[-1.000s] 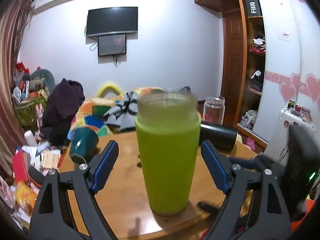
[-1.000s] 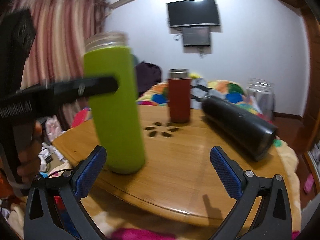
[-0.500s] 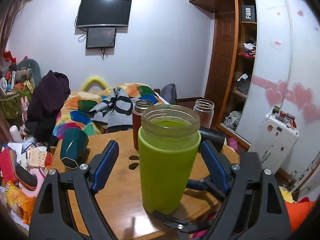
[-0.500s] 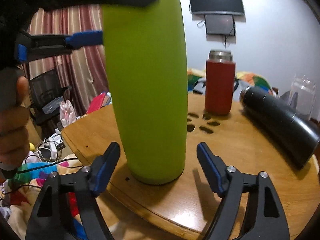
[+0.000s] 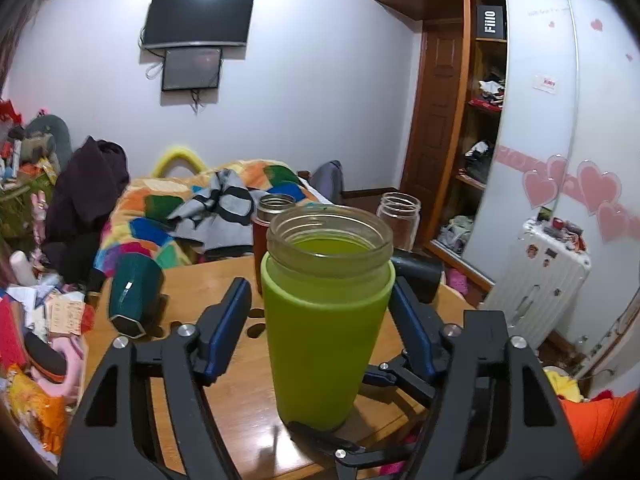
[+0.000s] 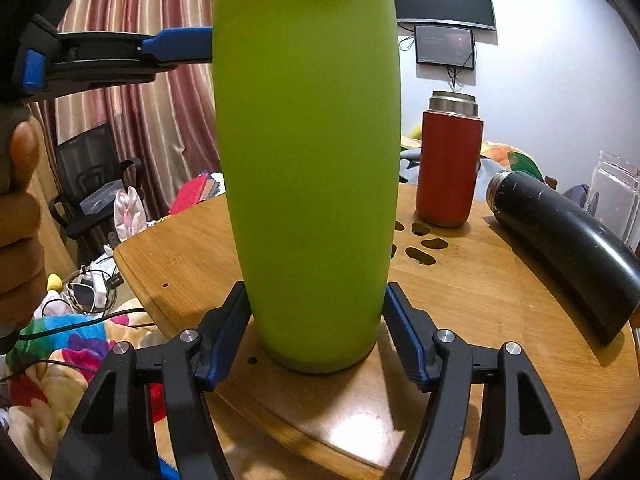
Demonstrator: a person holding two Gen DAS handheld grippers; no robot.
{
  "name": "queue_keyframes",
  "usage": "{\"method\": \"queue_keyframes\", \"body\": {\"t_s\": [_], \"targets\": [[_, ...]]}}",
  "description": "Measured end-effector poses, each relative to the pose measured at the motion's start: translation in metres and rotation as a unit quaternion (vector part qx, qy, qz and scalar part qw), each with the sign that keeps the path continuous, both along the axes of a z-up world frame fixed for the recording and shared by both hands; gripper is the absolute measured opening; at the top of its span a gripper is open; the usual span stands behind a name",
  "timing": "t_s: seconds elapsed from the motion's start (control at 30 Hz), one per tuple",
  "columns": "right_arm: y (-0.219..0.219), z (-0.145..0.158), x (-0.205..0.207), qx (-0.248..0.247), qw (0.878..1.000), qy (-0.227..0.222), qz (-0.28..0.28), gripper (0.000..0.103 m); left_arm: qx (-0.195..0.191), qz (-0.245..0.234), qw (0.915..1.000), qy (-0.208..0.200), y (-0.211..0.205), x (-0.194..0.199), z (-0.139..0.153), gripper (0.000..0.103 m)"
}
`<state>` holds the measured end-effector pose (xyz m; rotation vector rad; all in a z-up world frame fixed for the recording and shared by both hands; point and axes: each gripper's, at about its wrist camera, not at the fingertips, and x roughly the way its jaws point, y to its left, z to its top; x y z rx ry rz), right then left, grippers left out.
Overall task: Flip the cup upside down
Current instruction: 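Tilt the green cup onto its side, right gripper holding the black base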
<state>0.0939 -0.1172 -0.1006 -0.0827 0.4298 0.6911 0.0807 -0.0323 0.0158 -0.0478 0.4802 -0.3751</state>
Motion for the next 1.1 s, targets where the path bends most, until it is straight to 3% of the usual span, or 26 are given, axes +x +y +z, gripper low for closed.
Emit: {"method": "queue_keyframes", "body": {"t_s": [0.13,0.53,0.63,0.8,1.1], "targets": [[-0.006,0.003,-0.006,-0.012,1.000,-0.004,-0.006,0.063,-0.008,-0.007,0.9999,0.001,0.002,0.003,0.003,0.062],[-0.027,0.011,-0.017,-0.066,0.997,-0.025,-0.006,0.063,-0.084,-0.048,0.9948,0.029,0.019,0.018,-0.001,0.064],[-0.030,0.013,-0.018,-0.074,0.997,-0.028,0.000,0.063,-0.079,-0.045,0.9952,0.036,0.019,0.021,-0.002,0.066],[-0.029,0.014,-0.023,-0.077,0.996,-0.035,0.004,0.063,-0.039,-0.012,0.9988,0.029,0.014,0.025,-0.013,0.074],[-0.031,0.016,-0.024,-0.075,0.997,-0.035,0.012,0.063,-0.053,-0.003,0.9978,0.040,0.023,0.037,-0.026,0.079]]}}
